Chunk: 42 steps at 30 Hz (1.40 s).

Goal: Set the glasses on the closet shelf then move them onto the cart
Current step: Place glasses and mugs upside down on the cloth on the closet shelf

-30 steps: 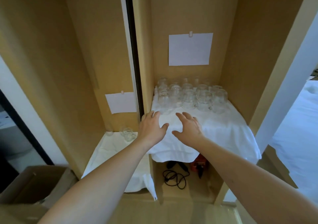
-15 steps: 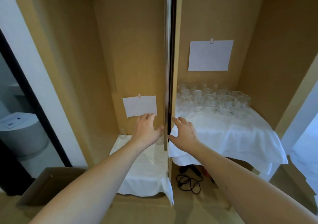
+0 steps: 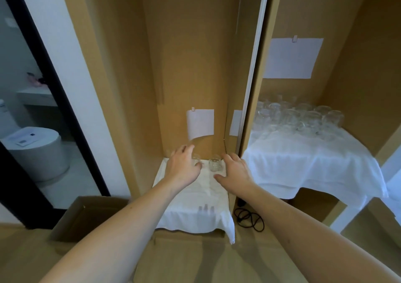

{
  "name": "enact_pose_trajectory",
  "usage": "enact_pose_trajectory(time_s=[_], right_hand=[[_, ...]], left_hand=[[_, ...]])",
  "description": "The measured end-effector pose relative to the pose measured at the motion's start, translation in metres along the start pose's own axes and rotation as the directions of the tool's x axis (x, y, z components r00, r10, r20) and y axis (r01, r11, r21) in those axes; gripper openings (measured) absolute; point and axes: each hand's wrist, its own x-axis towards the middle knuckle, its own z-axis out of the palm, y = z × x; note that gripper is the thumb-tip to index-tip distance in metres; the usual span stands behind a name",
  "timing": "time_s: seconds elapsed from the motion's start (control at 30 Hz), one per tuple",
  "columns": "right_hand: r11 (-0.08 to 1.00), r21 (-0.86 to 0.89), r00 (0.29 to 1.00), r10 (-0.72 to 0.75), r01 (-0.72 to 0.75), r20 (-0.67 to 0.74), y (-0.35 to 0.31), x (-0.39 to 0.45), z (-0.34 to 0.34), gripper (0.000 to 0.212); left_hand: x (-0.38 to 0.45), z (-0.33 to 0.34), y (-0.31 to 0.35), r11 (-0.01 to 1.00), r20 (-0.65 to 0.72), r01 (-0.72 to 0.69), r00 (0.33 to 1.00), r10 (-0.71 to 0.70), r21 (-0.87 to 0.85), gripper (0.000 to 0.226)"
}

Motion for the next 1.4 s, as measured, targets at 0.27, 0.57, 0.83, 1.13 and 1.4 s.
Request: enact_pose_trajectory(time_s=[0.27,0.57,0.83,1.13,1.4], right_hand=[[1.000,-0.018,0.992,-0.012,0.014,0.129,-0.015,0.011,0.046,0.075],[0.998,0.059,0.979,-0.020,0.008,0.205,-0.012,0.068,0.077,0.076],[0.996,0.089,0.968,0.004,-0.027,0.251,0.015,0.138,0.091,0.077],[0.994,0.092,0.954,0.024,-0.054,0.300,0.046,0.195,0.110,0.078],[0.984,0.132,0.945,0.070,-0.118,0.318,0.057,0.225,0.129,0.075]], left_hand=[[-0.009,0.021,-0.046,0.992,0.083,0.119,0.990,-0.116,-0.030,0.065],[0.027,0.041,-0.069,0.983,0.117,0.181,0.976,-0.185,0.038,0.066],[0.095,0.070,-0.066,0.976,0.149,0.188,0.968,-0.204,0.113,0.067],[0.147,0.101,-0.077,0.961,0.185,0.240,0.947,-0.263,0.138,0.067],[0.181,0.121,-0.091,0.958,0.222,0.258,0.934,-0.279,0.122,0.069]])
